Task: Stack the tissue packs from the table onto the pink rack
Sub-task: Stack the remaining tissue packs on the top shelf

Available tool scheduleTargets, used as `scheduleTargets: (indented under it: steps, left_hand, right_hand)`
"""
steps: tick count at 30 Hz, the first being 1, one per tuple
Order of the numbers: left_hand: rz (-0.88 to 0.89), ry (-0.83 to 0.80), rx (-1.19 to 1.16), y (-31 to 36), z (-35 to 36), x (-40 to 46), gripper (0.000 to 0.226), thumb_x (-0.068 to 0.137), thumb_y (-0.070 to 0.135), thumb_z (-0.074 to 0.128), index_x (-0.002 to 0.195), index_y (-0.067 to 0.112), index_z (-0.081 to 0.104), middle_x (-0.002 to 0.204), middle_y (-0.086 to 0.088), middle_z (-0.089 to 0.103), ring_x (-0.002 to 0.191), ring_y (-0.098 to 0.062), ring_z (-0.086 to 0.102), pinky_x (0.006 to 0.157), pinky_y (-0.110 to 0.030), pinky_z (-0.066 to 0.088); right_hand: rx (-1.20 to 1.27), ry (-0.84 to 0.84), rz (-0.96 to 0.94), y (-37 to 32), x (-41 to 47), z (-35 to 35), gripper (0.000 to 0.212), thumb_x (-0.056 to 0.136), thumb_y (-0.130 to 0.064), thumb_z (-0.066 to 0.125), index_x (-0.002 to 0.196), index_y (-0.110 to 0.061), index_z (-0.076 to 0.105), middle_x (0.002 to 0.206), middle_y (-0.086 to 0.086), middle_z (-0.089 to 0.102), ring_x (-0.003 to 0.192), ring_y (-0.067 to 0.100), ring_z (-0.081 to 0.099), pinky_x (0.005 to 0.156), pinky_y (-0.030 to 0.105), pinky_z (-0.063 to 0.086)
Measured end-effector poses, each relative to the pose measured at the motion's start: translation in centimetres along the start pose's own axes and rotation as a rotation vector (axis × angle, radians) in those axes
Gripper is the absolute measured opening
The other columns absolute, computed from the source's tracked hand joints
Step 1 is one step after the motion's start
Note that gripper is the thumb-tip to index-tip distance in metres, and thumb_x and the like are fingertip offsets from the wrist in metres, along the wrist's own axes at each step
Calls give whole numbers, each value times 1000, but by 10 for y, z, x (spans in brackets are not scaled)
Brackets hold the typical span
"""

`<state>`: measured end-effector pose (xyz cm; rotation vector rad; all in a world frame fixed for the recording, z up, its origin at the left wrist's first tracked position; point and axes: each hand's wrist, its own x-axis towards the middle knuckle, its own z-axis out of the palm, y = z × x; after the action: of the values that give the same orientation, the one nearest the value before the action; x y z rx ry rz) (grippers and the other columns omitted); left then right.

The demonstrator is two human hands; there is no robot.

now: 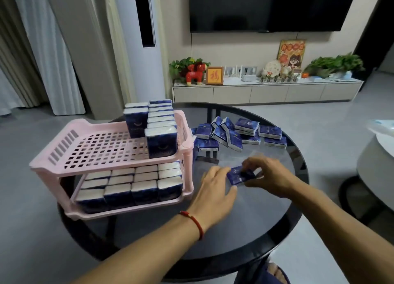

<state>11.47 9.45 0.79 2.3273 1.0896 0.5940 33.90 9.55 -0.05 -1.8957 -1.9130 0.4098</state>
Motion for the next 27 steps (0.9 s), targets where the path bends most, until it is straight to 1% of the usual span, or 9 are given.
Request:
scheduleTargets:
  steps: [3,5,7,9,11,15,19,23,27]
  left_hand:
    - [-98,-122,13,-2,7,12,53,104,32,51,152,14,38,152,-8,43,141,-28,35,116,-38,30]
    - [-121,-143,41,-6,10,14,40,102,29,54,139,14,49,136,-12,53,130,-33,42,104,-39,36]
    - [-146,-128,58,-8,9,13,31,97,26,58,126,14,55,122,-13,55,119,-35,47,96,-39,39]
    - [-167,-117,38,-8,6,11,37,93,23,64,128,14,55,121,-13,53,117,-33,49,98,-38,42]
    - [-176,-113,-3,-6,1,6,45,90,18,68,132,16,54,120,-9,49,113,-30,53,96,-33,45]
    - [-210,-99,-94,-12,-6,-7,54,84,17,76,133,29,55,118,-1,47,101,-16,54,81,-15,44]
    - [-208,-54,-181,-18,-8,-12,46,83,17,75,124,30,57,115,4,62,96,-11,61,66,-7,43]
    - [-229,-23,-264,-20,-9,-14,43,83,18,72,121,31,57,103,5,69,84,-10,63,63,-9,45]
    - [-255,-26,-374,-18,-6,-7,58,84,15,73,134,35,51,98,11,66,78,-4,62,57,-5,44]
  right_hand:
    - [145,-182,-52,-14,-14,-7,32,81,-13,83,107,-27,71,119,-14,64,104,4,65,89,26,60]
    - [221,-246,-21,-21,-9,-7,25,84,-17,74,107,-26,69,118,-9,67,103,4,66,91,30,59]
    - [204,-118,28,-23,5,-2,23,83,-25,64,105,-25,67,114,-4,68,100,6,65,90,33,58]
    - [84,128,86,-19,26,11,25,91,-26,66,115,-23,64,122,-1,63,104,12,62,92,32,53]
    - [17,299,163,-17,51,25,46,93,-29,69,135,-17,54,137,5,54,118,22,57,98,35,48]
    - [-42,356,320,-14,97,40,76,90,-41,72,153,-17,35,150,8,48,132,33,49,105,48,46]
    - [-152,422,424,-13,111,48,43,91,-30,64,130,-15,55,120,17,67,112,41,55,88,45,45]
    - [385,528,537,-10,102,44,30,84,-25,63,109,-8,69,94,15,72,87,33,66,73,36,50]
    - [918,363,476,-10,55,15,43,89,-4,70,129,-9,56,109,15,69,89,25,71,74,36,59]
